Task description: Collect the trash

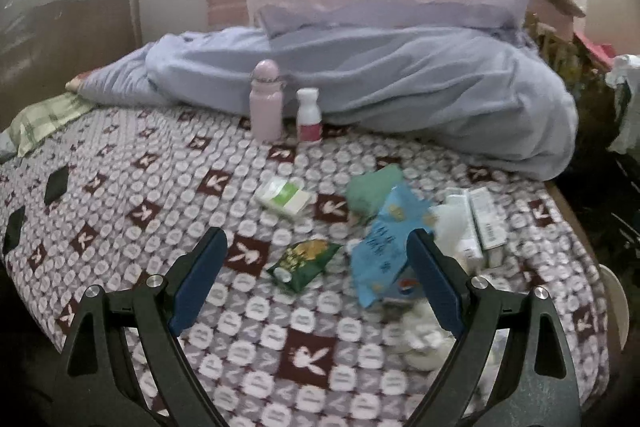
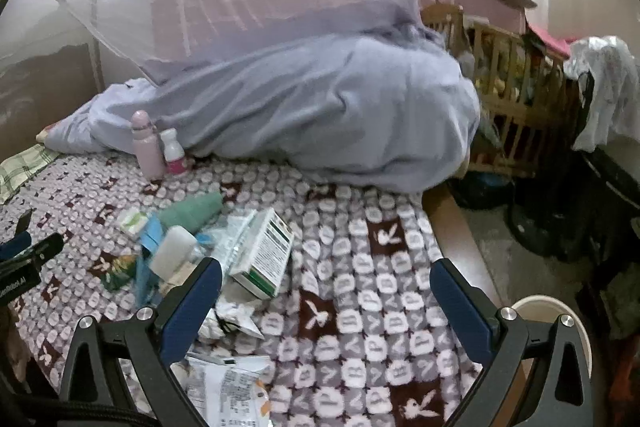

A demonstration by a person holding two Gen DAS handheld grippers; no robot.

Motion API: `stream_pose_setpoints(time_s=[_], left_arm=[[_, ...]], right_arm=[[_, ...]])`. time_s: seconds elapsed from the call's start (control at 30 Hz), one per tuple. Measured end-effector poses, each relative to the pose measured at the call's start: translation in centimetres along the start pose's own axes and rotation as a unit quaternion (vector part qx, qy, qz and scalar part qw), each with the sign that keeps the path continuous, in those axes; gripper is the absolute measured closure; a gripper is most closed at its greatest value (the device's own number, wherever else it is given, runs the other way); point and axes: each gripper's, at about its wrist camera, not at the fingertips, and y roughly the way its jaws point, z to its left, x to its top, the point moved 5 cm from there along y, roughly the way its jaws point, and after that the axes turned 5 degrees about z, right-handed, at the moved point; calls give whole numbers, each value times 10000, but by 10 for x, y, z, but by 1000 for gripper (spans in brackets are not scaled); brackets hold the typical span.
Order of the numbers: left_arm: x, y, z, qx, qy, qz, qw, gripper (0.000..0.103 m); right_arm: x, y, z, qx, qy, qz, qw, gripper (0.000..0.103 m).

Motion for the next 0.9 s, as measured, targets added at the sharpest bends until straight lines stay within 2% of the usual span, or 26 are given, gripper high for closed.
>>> stream_pose_setpoints(time_s=[0.2,0.33,0.9], left_arm=[[2,-17,-13,-103,42,-301,9995,12],[4,-21,-20,-25,131,-406,9991,12],[6,-14,-32,-4,203,-375,9991,12]], right_arm=[[6,-15,5,113,18,-240,9996,0],[8,-21,6,115,15,-331,9994,0],[9,-20,8,126,37,-301,9995,0]])
